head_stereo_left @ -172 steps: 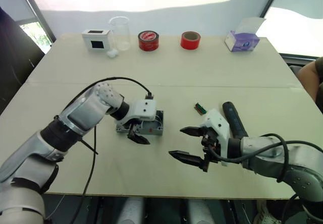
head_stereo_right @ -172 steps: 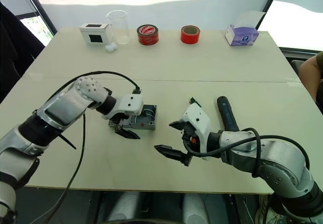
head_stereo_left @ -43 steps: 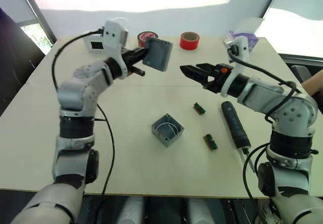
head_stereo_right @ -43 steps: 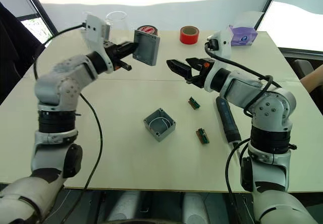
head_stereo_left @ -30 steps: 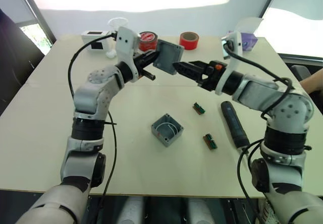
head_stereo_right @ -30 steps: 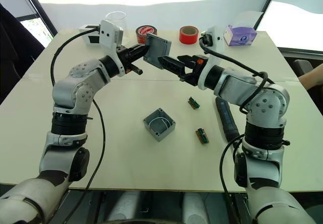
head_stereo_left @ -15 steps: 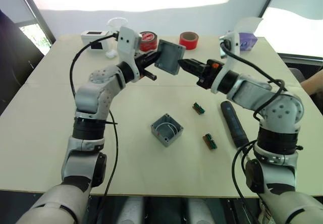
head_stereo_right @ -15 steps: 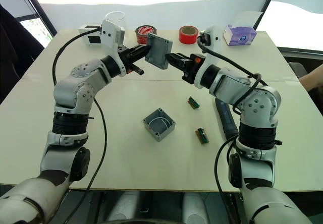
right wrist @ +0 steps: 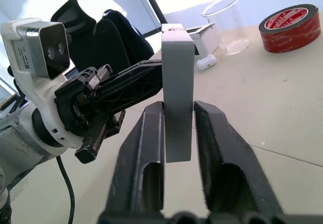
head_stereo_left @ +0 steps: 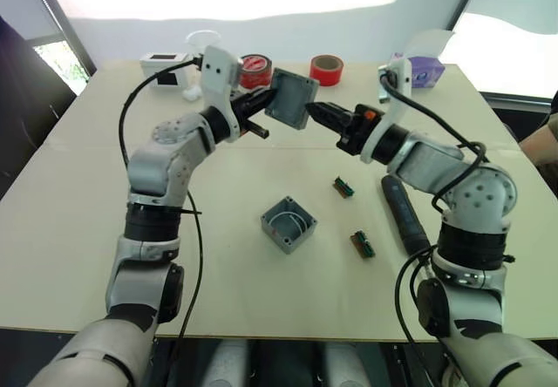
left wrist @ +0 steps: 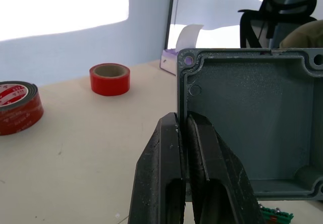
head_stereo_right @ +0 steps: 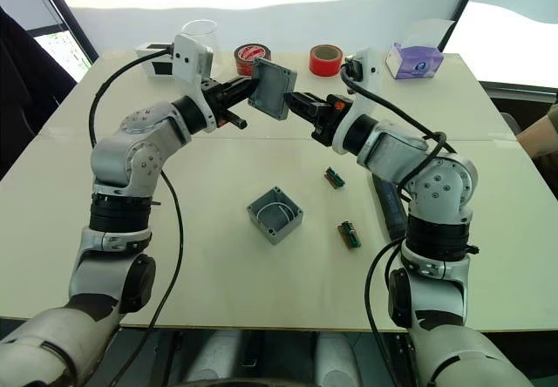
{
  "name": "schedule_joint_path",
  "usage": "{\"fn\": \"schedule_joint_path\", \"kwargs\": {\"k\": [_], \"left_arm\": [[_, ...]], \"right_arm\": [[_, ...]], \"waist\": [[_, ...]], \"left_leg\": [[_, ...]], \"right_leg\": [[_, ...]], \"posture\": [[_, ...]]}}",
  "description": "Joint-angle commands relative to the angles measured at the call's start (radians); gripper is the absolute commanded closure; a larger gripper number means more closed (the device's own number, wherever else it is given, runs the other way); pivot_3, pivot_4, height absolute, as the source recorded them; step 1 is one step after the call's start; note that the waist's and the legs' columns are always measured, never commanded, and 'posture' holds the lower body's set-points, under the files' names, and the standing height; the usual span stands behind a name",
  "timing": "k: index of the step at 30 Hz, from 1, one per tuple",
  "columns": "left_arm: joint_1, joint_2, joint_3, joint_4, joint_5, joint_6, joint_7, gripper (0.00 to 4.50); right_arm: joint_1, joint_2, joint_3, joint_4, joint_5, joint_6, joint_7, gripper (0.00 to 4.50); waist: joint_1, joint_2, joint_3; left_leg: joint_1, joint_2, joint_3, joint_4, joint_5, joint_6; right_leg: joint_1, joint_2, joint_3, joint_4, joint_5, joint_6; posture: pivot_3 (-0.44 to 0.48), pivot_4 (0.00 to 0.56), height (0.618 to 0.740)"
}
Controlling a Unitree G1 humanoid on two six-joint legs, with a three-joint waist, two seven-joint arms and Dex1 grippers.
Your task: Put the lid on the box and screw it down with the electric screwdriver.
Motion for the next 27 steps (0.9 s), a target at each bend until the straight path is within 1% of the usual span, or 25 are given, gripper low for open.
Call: {"fn": "schedule_joint_path", "kwargs": {"k": [1,2,7,8,9,14,15,20,21,22,24,27], "left_arm": [[-0.027,0.006,0.01,-0.039,-0.016,-0.02,-0.009,4.5],[-0.027,0.007,0.01,-0.039,-0.016,-0.02,-0.009,4.5],[-0.027,0.01,0.008,-0.039,-0.016,-0.019,-0.011,4.5],[-0.027,0.01,0.009,-0.038,-0.016,-0.019,-0.012,4.5],[-0.027,0.01,0.008,-0.039,-0.016,-0.019,-0.012,4.5],[-0.025,0.009,0.006,-0.045,-0.017,-0.016,-0.012,4.5],[-0.025,0.009,0.005,-0.046,-0.018,-0.015,-0.014,4.5],[-0.021,0.013,-0.002,-0.048,-0.026,-0.008,-0.027,4.5],[-0.019,0.017,-0.005,-0.051,-0.028,-0.002,-0.035,3.84],[-0.018,0.021,-0.008,-0.054,-0.031,-0.001,-0.045,3.58],[-0.016,0.029,-0.005,-0.06,-0.045,0.006,-0.062,2.68],[-0.015,0.044,0.01,-0.076,-0.073,0.043,-0.08,1.51]], "right_arm": [[-0.006,0.004,-0.008,-0.025,0.009,-0.006,0.003,1.87],[-0.007,0.003,-0.008,-0.024,0.012,-0.004,0.003,1.53],[-0.014,0.009,-0.01,-0.016,0.007,-0.008,-0.009,1.53],[-0.015,0.01,-0.009,-0.015,0.005,-0.011,-0.012,2.04],[-0.015,0.01,-0.009,-0.017,0.004,-0.012,-0.014,2.23],[-0.012,0.011,-0.008,-0.024,0.003,-0.014,-0.017,4.05],[-0.012,0.011,-0.007,-0.025,0.002,-0.016,-0.018,4.35],[-0.007,0.011,-0.004,-0.036,0.002,-0.017,-0.018,4.35],[-0.005,0.01,-0.003,-0.039,0.001,-0.018,-0.018,4.35],[-0.002,0.009,0.0,-0.044,-0.001,-0.019,-0.014,4.35],[0.0,0.008,0.003,-0.049,-0.006,-0.022,-0.008,4.35],[0.002,0.011,0.003,-0.056,-0.02,-0.035,-0.015,4.35]], "waist": [[-0.001,0.0,0.0],[-0.002,0.0,0.0],[-0.003,0.0,0.0],[-0.003,0.0,0.0],[-0.003,0.0,0.0],[-0.003,0.0,0.0],[-0.003,0.0,0.0],[-0.004,0.0,0.0],[-0.004,0.0,0.0],[-0.004,0.0,0.0],[-0.004,0.0,0.0],[-0.005,0.0,0.0]], "left_leg": [[0.0,0.0,0.0,0.0,0.0,0.0],[0.0,0.0,0.0,0.0,0.0,0.0],[0.0,0.0,0.0,0.0,0.0,0.0],[0.0,0.0,0.0,0.0,0.0,0.0],[0.0,0.0,0.0,0.0,0.0,0.0],[0.0,0.0,0.0,0.0,0.0,0.0],[0.0,0.0,0.0,0.0,0.0,0.0],[0.0,0.0,0.0,0.0,0.0,0.0],[0.0,0.0,0.0,0.0,0.0,0.0],[0.0,0.0,0.0,0.0,0.0,0.0],[0.0,0.0,0.0,0.0,0.0,0.0],[0.0,0.0,0.0,0.0,0.0,0.0]], "right_leg": [[0.0,0.0,0.0,0.0,0.0,0.0],[0.0,0.0,0.0,0.0,0.0,0.0],[0.0,0.0,0.0,0.0,0.0,0.0],[0.0,0.0,0.0,0.0,0.0,0.0],[0.0,0.0,0.0,0.0,0.0,0.0],[0.0,0.0,0.0,0.0,0.0,0.0],[0.0,0.0,0.0,0.0,0.0,0.0],[0.0,0.0,0.0,0.0,0.0,0.0],[0.0,0.0,0.0,0.0,0.0,0.0],[0.0,0.0,0.0,0.0,0.0,0.0],[0.0,0.0,0.0,0.0,0.0,0.0],[0.0,0.0,0.0,0.0,0.0,0.0]], "posture": [[0.0,0.15,0.74],[0.0,0.15,0.74],[0.0,0.15,0.74],[0.0,0.15,0.74],[0.0,0.15,0.74],[0.0,0.15,0.74],[0.0,0.15,0.74],[0.0,0.15,0.74],[0.0,0.15,0.74],[0.0,0.15,0.74],[0.0,0.15,0.74],[0.0,0.15,0.74]]}}
